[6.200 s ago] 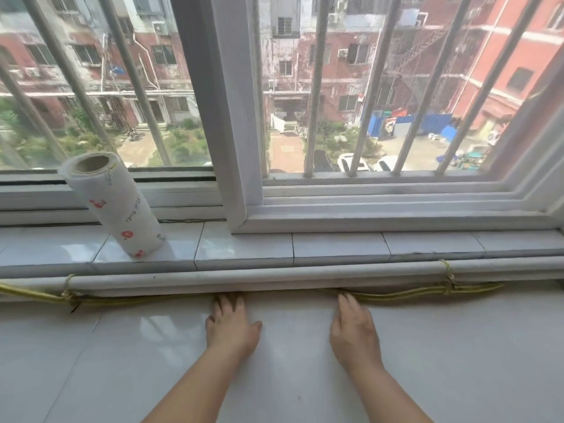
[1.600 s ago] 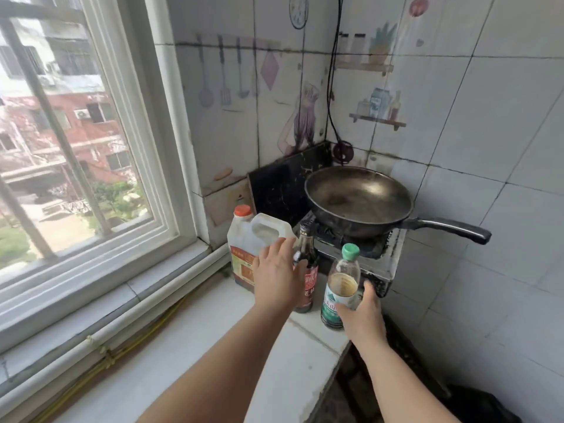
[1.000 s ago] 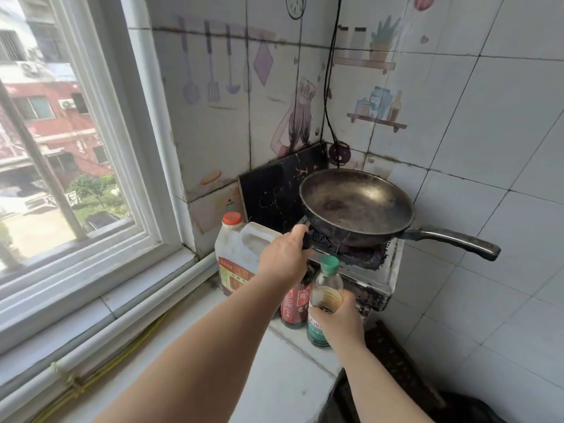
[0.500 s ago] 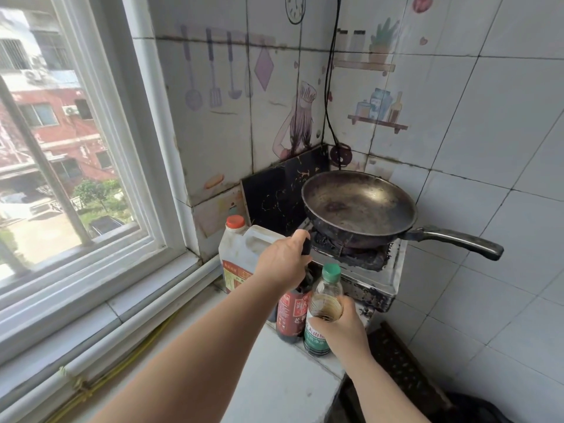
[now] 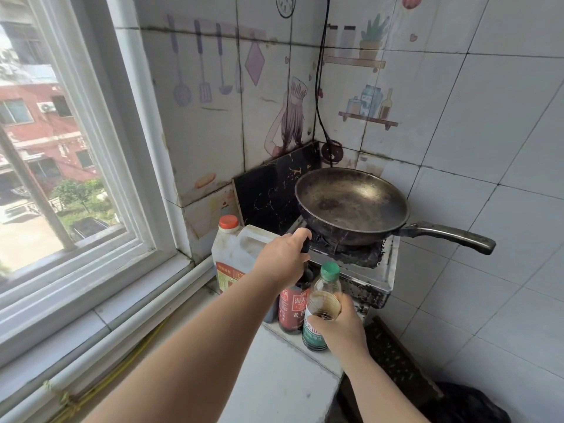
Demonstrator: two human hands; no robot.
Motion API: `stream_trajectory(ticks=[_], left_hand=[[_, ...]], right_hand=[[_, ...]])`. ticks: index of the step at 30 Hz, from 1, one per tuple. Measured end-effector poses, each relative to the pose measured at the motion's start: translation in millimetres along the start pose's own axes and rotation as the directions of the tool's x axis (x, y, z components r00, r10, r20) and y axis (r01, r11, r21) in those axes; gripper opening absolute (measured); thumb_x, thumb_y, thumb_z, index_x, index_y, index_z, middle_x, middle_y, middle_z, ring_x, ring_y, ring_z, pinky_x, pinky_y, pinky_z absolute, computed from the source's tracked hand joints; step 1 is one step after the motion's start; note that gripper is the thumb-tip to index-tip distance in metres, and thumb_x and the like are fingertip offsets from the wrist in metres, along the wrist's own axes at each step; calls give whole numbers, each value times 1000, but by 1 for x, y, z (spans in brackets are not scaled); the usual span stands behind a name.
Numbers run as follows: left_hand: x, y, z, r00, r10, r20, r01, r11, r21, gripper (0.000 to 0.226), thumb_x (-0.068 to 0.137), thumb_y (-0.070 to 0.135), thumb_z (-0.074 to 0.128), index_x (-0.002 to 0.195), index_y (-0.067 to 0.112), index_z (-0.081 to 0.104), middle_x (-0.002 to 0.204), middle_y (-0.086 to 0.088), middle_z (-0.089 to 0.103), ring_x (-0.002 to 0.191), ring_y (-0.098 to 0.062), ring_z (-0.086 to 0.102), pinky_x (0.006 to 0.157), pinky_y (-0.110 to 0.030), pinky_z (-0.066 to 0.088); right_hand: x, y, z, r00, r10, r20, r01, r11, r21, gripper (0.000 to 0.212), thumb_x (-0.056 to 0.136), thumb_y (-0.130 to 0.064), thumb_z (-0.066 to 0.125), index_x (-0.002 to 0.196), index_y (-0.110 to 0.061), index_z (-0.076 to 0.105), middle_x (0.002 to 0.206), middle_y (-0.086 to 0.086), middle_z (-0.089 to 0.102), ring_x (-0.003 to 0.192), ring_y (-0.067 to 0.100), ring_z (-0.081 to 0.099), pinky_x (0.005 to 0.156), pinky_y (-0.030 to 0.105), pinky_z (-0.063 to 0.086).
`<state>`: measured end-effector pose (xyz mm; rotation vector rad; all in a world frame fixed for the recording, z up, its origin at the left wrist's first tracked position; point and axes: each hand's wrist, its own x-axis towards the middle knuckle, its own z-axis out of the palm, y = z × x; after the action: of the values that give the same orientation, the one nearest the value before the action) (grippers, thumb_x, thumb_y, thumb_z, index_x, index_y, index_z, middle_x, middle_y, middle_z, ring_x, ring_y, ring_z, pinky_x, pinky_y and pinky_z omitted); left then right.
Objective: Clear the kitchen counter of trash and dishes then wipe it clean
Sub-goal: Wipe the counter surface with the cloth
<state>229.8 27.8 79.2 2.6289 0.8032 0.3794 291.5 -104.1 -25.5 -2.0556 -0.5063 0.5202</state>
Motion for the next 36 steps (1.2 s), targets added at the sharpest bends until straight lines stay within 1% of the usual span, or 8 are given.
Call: stream_trajectory(ticks=[7, 12, 15, 19, 22, 28, 31, 36], left_hand=[[0, -2, -3, 998, 15, 56, -15, 1000, 1, 36, 98, 19, 48, 133, 21, 41, 113, -10, 59, 96, -26, 57, 75, -35, 47], [-2, -3, -8, 996, 9, 89, -10, 1000, 6, 43, 98, 20, 49, 139, 24, 38, 119, -11, 60, 100, -27, 61, 83, -39, 52], [-6, -3, -6, 998, 17, 58, -16, 1000, -13, 46, 97, 22, 49, 141, 25, 37, 123, -10, 56, 103, -26, 60, 83, -39, 52], [-8, 0, -5, 999, 19, -51, -16, 999, 51, 43, 94, 30, 55, 135, 22, 46, 115, -5, 53, 101, -26, 59, 73, -35, 49], [-5, 2, -9, 998, 56, -28, -54, 995, 83, 37, 94, 18, 53, 131, 20, 51, 111, -6, 54, 100, -26, 58, 76, -36, 50], [-4, 1, -11, 996, 77, 46, -80, 995, 61, 49, 92, 6, 48, 138, 24, 46, 123, -7, 51, 107, -27, 57, 78, -32, 49], [-6, 3, -12, 999, 35, -10, -35, 999, 40, 44, 92, 18, 56, 135, 21, 48, 119, -6, 53, 105, -27, 58, 79, -34, 49], [-7, 4, -11, 997, 52, -57, -46, 995, 89, 27, 93, 14, 54, 120, 16, 57, 109, -7, 57, 100, -26, 58, 74, -34, 49]], right_hand=[[-5, 1, 0, 1000, -13, 7, 13, 1000, 6, 45, 66, -29, 79, 102, -29, 51, 89, -12, 62, 88, 16, 61, 82, 33, 49], [-7, 6, 2, 1000, -3, 19, 2, 1000, 23, 56, 64, -30, 81, 110, -34, 49, 95, -12, 65, 93, 15, 62, 88, 35, 50], [-9, 9, 5, 1000, 2, 27, -3, 1000, 30, 62, 63, -32, 79, 118, -34, 49, 103, -11, 65, 98, 15, 61, 90, 35, 49], [-12, 12, 4, 1000, 11, 22, -12, 999, 47, 53, 69, -27, 77, 116, -30, 51, 101, -10, 63, 95, 14, 60, 85, 32, 47], [-14, 12, 2, 1000, 12, 27, -13, 999, 45, 49, 71, -27, 76, 113, -31, 50, 100, -11, 62, 93, 12, 59, 81, 30, 46], [-13, 14, 4, 999, 14, 49, -15, 1000, 11, 53, 72, -26, 76, 118, -30, 50, 107, -8, 62, 100, 15, 59, 88, 32, 47], [-12, 14, 4, 999, 19, 45, -20, 1000, 18, 52, 74, -26, 76, 118, -29, 49, 105, -9, 61, 98, 15, 58, 86, 30, 46], [-12, 14, 7, 999, 27, 44, -27, 1000, 12, 60, 75, -27, 75, 127, -28, 45, 108, -8, 59, 102, 15, 57, 91, 32, 46]])
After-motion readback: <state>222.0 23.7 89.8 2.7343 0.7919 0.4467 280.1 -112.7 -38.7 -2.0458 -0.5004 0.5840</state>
